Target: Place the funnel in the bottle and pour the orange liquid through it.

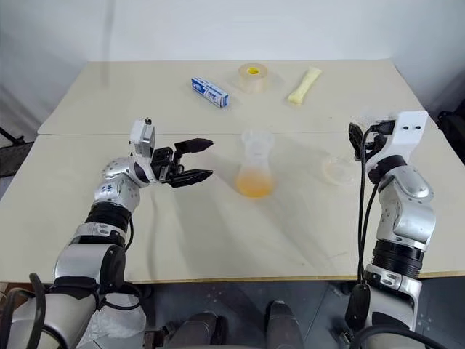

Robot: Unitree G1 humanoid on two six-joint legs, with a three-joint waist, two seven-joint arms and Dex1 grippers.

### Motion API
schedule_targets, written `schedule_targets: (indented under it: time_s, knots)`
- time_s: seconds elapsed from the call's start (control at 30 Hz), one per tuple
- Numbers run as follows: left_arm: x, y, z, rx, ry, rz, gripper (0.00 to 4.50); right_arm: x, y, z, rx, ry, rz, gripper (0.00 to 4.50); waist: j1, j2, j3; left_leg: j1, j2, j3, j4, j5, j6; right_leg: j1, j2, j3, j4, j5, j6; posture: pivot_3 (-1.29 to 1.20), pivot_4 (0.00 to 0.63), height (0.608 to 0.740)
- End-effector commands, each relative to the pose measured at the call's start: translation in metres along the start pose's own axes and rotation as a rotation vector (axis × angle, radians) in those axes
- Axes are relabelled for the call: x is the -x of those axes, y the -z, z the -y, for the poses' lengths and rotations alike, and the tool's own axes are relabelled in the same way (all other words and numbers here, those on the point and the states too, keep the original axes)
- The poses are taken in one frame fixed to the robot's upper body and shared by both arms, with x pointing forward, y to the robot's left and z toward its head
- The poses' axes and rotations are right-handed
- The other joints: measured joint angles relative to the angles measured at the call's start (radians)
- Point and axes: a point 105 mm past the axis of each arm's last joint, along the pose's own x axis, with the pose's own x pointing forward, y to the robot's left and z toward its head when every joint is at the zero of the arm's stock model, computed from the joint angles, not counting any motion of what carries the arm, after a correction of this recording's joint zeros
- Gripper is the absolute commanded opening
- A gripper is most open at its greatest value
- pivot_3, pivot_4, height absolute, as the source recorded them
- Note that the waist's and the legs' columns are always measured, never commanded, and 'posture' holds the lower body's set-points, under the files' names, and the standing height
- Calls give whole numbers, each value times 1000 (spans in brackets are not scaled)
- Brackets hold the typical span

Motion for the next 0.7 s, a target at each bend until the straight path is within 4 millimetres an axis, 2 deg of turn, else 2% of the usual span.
schedule_targets:
  time_s: [0.03,0.1,0.3,0.33,0.4,0.57,0.63,0.7]
  knots:
    - [1,-6,-6,-18,-57,-18,4500,4,-13,7,33,15,59,3831,2,0,0,0,0,0,0,0,0,0,0,0,0,0,0,0,150,740]
    - [2,-8,-13,-16,-115,-29,4500,5,-20,7,45,14,79,4475,1,0,0,0,0,0,0,0,0,0,0,0,0,0,0,0,150,740]
    - [5,-10,-19,37,-205,-38,4500,5,-49,1,81,-29,154,4475,1,0,0,0,0,0,0,0,0,0,0,1,0,0,0,0,150,740]
    - [5,-10,-18,37,-210,-42,4500,5,-55,-1,87,-41,169,4475,0,3,-9,0,0,0,0,0,0,0,0,0,0,0,0,0,0,740]
    - [6,-10,-14,40,-192,-37,4500,4,-69,-6,100,-73,203,4475,0,7,-45,-2,-1,1,-2,0,0,-8,0,4,2,0,0,0,0,740]
    - [15,-10,-2,13,-140,-50,4500,11,-98,-36,123,-257,262,4475,1,5,-76,0,-2,2,-6,0,-1,-8,0,4,1,0,0,0,0,740]
    - [25,-6,3,21,-126,-95,4500,22,-101,-54,169,-379,249,4475,0,4,-84,0,-2,2,-6,0,-1,-8,0,5,1,0,0,0,0,740]
    - [35,-1,5,12,-132,-145,4500,34,-96,-63,209,-466,207,4475,2,1,-87,1,-2,2,-7,0,-1,-8,1,5,1,0,0,0,0,740]
